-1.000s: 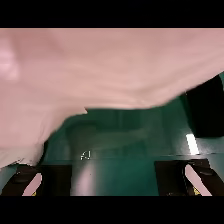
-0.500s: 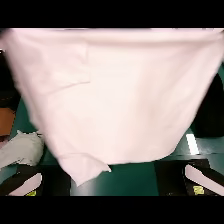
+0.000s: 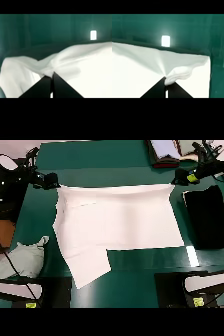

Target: Fold the shirts.

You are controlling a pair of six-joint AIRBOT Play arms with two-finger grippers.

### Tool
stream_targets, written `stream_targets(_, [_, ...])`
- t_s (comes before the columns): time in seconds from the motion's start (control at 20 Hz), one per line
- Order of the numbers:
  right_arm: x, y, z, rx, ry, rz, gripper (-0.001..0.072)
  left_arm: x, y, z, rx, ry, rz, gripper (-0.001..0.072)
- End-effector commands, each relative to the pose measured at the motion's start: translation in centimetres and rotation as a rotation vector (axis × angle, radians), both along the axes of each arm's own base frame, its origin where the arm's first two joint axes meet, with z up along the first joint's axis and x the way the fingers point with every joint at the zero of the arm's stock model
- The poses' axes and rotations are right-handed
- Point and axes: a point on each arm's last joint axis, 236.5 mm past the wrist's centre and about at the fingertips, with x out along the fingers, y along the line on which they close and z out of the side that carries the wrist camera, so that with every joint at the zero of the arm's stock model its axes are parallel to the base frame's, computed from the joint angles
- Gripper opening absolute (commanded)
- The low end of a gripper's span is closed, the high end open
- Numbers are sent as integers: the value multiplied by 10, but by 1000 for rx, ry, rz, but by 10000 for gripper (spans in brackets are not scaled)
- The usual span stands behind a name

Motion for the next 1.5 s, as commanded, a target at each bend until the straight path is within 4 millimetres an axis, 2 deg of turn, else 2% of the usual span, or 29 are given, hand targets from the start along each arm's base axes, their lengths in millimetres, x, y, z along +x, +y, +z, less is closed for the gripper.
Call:
stream_targets(0.0, [17,0,-3,-12,6,22,15,10,2,-6,19,-9,-28,22])
stream_targets(0.1, [0,-14,-2,-90,43,36,15,-13,-1,-13,40,78,-95,22])
stream_targets(0.25, [-39,-36,-23,-203,141,34,16,-57,-6,-48,28,260,-151,22])
stream_targets(0.45, [-75,-32,-58,-196,206,21,16,-103,-12,-100,-6,439,-156,22])
stream_targets(0.55, [-87,-30,-74,-189,231,16,16,-120,-13,-117,-17,499,-156,21])
stream_targets(0.65, [-95,-25,-82,-169,244,13,17,-128,-13,-124,-21,525,-153,22])
stream_targets(0.7, [-98,-25,-85,-166,251,3,40,-128,-13,-124,-23,531,-144,24])
stream_targets(0.75, [-99,-25,-85,-165,255,2,269,-128,-13,-124,-27,536,-129,44])
stream_targets(0.8, [-97,-25,-83,-167,250,2,459,-129,-14,-123,-30,543,-123,312])
stream_targets(0.85, [-95,-25,-77,-168,238,3,460,-130,-14,-122,-34,556,-112,466])
stream_targets(0.95, [-94,-25,-57,-176,203,6,460,-132,-11,-108,-14,535,-120,464])
stream_targets(1.05, [-99,-24,-32,-185,156,5,452,-131,-2,-76,32,450,-93,463])
stream_targets(1.1, [-102,-23,-18,-190,126,4,452,-137,5,-60,63,407,-71,463])
stream_targets(1.15, [-105,-23,-5,-196,94,2,452,-151,10,-51,91,388,-60,463])
stream_targets(1.25, [-106,-22,20,-208,20,-9,452,-199,13,-51,112,411,-44,463])
stream_targets(1.4, [-107,-23,44,-222,-57,-23,452,-281,3,-80,68,498,-14,463])
stream_targets(1.45, [-107,-23,48,-223,-71,-25,452,-303,-2,-90,44,523,0,463])
